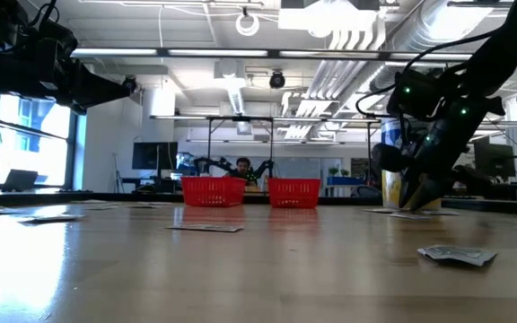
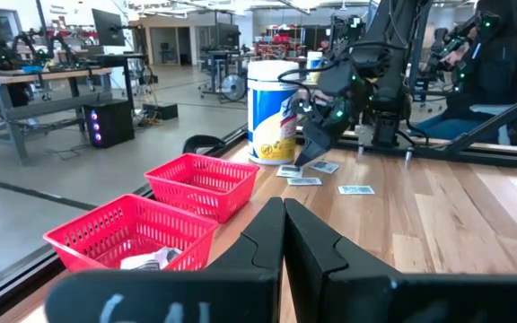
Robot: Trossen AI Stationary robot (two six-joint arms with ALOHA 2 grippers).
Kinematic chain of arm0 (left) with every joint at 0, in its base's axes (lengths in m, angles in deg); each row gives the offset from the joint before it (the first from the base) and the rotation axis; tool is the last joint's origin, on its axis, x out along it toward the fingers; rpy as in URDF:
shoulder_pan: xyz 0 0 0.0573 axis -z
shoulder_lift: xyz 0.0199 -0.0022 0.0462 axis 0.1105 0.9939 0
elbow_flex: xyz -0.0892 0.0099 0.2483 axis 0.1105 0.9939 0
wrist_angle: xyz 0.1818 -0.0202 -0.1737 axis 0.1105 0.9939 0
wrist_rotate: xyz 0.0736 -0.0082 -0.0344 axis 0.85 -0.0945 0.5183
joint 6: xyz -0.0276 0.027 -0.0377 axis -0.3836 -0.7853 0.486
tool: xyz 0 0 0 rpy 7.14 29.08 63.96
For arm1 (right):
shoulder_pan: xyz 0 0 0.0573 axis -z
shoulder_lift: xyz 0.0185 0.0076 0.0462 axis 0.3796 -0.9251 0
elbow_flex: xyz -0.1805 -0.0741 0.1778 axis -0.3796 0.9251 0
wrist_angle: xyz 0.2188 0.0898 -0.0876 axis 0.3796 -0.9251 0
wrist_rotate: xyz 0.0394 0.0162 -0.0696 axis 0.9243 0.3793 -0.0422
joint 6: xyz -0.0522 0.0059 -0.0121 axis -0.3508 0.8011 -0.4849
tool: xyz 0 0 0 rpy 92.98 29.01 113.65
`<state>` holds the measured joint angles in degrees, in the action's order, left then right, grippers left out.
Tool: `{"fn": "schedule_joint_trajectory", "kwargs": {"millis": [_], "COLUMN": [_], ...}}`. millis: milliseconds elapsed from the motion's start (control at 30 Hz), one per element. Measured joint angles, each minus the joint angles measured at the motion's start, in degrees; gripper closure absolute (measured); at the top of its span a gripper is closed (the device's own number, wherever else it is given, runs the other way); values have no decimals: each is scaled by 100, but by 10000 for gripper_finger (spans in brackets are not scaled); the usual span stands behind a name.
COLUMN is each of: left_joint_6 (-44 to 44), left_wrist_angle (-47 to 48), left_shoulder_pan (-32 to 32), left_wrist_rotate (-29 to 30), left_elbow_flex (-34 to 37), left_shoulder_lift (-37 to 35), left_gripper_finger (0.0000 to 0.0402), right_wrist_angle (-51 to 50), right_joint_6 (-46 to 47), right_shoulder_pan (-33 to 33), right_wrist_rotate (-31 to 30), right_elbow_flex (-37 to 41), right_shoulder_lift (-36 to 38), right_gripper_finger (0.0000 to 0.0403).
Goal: Pick & Place First Aid Supplies
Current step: Put the towelette pack into the left red bin
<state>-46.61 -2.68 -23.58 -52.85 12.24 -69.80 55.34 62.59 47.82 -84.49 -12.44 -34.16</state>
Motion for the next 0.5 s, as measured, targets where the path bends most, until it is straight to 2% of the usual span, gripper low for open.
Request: {"fn": "schedule_joint_trajectory", "kwargs": {"millis": [200, 500], "left_joint_6": [2, 1], "left_wrist_angle": [2, 1], "left_shoulder_pan": [0, 0], "left_wrist_rotate": [0, 0], "left_elbow_flex": [0, 0], "left_shoulder_lift": [2, 1], "left_gripper_finger": [401, 401], "right_wrist_angle": [239, 585], "right_joint_6": [13, 13], "right_shoulder_pan": [-4, -17], "right_wrist_rotate": [-150, -136], "right_elbow_flex": [-36, -11], "right_shoulder_lift": [-516, -580], "right_gripper_finger": [315, 317]}}
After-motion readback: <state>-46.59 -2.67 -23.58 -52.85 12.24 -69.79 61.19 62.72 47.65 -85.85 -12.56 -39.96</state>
